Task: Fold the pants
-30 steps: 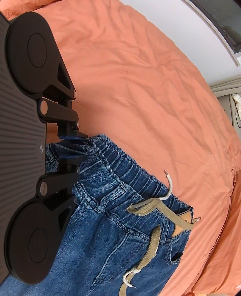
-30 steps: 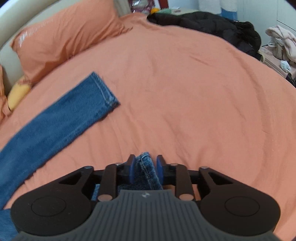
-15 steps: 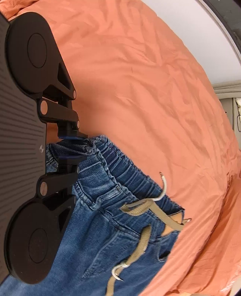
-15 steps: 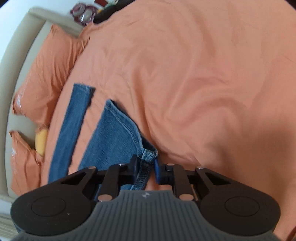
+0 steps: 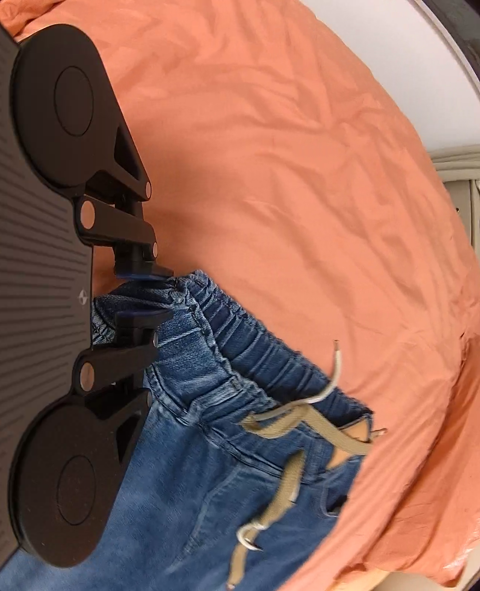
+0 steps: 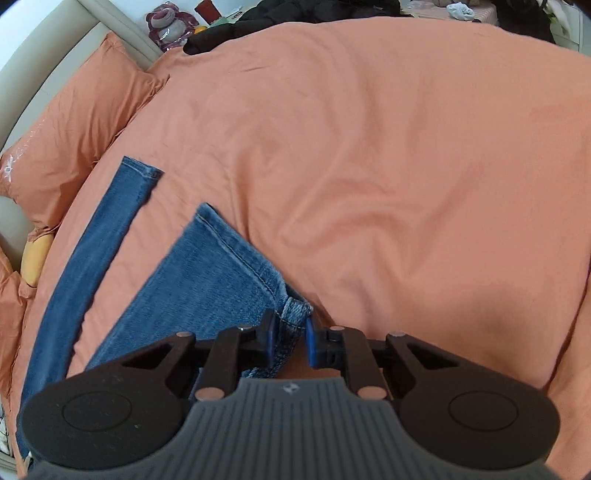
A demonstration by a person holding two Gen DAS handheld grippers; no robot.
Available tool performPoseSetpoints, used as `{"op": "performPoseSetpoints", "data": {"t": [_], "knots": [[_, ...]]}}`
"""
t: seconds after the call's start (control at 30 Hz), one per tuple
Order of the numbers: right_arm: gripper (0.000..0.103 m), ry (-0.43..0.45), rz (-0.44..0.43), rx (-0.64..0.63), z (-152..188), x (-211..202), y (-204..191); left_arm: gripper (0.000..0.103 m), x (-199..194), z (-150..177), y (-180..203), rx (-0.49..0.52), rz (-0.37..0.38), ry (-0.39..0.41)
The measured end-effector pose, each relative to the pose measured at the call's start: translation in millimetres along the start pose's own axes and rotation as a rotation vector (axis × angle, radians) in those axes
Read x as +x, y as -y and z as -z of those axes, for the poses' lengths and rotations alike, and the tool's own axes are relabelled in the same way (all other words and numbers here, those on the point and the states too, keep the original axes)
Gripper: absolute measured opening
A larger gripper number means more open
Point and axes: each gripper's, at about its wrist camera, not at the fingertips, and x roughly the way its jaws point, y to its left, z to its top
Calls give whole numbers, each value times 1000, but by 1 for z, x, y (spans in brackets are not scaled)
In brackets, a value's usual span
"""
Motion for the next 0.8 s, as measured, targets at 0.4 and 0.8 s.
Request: {"op": "performPoseSetpoints", "data": {"t": [0.4,0.8], "knots": [[32,-48,34,-546,-14,-58,-73,52,-76,9,13,561,57,130],[33,-101,46,-1121,38,-52,-102,64,-42,109,70,1377,-104,135]]}}
